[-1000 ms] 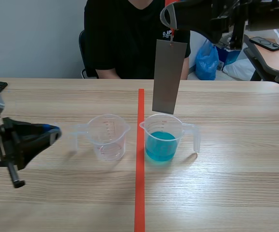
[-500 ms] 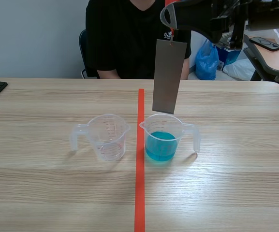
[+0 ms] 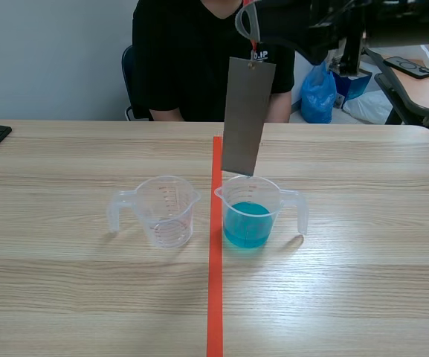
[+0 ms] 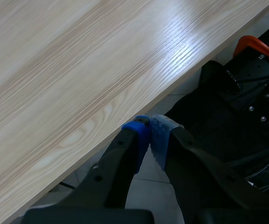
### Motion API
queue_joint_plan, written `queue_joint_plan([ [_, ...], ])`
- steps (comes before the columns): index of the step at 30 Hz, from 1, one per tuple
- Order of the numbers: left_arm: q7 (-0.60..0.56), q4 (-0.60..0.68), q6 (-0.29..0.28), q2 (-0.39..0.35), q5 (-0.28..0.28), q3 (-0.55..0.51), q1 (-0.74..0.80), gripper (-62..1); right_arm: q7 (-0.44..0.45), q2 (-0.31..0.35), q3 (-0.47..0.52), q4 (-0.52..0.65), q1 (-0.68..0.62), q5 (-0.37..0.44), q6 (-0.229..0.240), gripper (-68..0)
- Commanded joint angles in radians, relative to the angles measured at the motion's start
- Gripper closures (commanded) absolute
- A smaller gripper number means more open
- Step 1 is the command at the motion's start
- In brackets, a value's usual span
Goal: Do the redox reaction experiment.
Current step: 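Put the plate into the left beaker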
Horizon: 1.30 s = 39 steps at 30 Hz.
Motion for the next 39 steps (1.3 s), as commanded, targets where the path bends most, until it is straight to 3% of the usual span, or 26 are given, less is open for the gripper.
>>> queue_joint_plan([
  [1,-0.006,0.012,0.002,-0.011,-0.002,0.002,-0.008,-4.0,0.015,-0.016,0.008,0.011,0.045,0.001,0.001,-1.7],
  [15,-0.006,0.012,0.001,-0.011,0.012,0.002,-0.008,-4.0,0.002,-0.164,-0.088,0.011,0.138,-0.129,0.001,-1.7],
  [26,-0.006,0.012,0.001,-0.01,0.012,0.002,-0.011,-4.0,0.001,-0.272,-0.17,-0.009,0.142,-0.222,0.0,-1.7],
  [39,-0.006,0.012,0.001,-0.008,0.012,0.002,-0.011,-4.0,0.063,-0.332,-0.234,-0.143,0.144,-0.292,0.008,-1.7],
])
